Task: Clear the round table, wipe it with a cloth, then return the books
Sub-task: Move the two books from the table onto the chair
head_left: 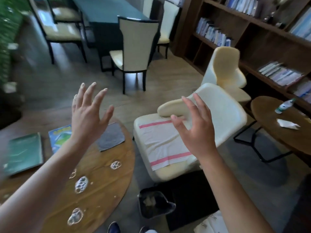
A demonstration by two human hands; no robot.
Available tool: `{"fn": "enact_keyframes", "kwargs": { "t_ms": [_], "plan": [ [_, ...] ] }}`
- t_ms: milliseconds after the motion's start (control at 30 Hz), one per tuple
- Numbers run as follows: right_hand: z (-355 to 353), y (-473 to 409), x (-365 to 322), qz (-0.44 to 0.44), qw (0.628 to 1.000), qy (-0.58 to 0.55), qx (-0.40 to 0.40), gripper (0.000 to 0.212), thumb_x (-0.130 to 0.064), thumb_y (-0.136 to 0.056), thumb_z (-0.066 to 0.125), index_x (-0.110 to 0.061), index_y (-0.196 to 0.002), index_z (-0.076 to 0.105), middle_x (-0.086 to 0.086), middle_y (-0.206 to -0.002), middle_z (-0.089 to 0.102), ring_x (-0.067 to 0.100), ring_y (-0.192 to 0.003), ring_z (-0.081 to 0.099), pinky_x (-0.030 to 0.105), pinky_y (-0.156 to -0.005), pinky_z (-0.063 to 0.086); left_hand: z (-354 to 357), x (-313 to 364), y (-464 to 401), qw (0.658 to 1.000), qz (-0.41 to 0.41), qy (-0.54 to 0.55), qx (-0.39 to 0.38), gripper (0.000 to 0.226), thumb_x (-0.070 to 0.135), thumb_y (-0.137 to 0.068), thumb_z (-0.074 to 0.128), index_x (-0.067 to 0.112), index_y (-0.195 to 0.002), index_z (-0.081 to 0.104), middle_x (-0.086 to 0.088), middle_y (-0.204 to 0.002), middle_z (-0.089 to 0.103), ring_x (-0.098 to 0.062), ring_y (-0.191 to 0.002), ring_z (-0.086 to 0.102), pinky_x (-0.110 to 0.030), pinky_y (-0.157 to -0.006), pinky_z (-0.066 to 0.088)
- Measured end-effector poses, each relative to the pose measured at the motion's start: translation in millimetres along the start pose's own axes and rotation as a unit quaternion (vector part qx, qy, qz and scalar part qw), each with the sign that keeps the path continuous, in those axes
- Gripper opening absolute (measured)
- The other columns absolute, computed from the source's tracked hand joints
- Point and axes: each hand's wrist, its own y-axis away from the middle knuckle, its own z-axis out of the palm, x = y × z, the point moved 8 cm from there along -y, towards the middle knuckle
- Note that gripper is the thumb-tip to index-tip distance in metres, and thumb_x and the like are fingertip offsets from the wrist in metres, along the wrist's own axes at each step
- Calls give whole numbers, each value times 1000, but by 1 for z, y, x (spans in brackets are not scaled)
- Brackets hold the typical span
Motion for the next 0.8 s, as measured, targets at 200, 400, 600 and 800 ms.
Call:
{"fn": "enact_keyframes", "kwargs": {
  "t_ms": [200, 400, 600, 800],
  "plan": [
    [61, 11, -35, -29, 996, -38, -74, 62, -59, -94, 56, -29, -149, 53, 1, -167, 34, 24, -150, 34, 53, -118, 39, -43, -66, 58, 995, -65, -68, 27, 55, 48, -99, 50, 20, -146, 54, -13, -162, 39, -37, -156, 23, -60, -121, 26],
    [116, 23, -67, -69, 985, -87, -130, 65, -61, -94, 53, -26, -149, 53, 4, -166, 35, 27, -150, 35, 54, -118, 38, -105, -119, 121, 978, -165, -127, 18, 60, 52, -98, 46, 20, -148, 53, -11, -164, 35, -35, -157, 19, -56, -124, 23],
    [162, 39, -109, -94, 969, -132, -187, 64, -60, -95, 55, -30, -151, 49, 1, -168, 32, 23, -153, 29, 49, -121, 34, -156, -166, 169, 955, -234, -183, 3, 63, 54, -96, 44, 22, -150, 50, -10, -166, 33, -34, -157, 18, -56, -122, 23],
    [200, 31, -147, -108, 962, -128, -215, 66, -61, -95, 53, -32, -153, 46, 0, -168, 31, 22, -154, 27, 47, -120, 31, -196, -223, 168, 939, -284, -192, 33, 62, 51, -97, 46, 20, -150, 50, -11, -165, 34, -34, -157, 19, -53, -123, 21]
  ]
}}
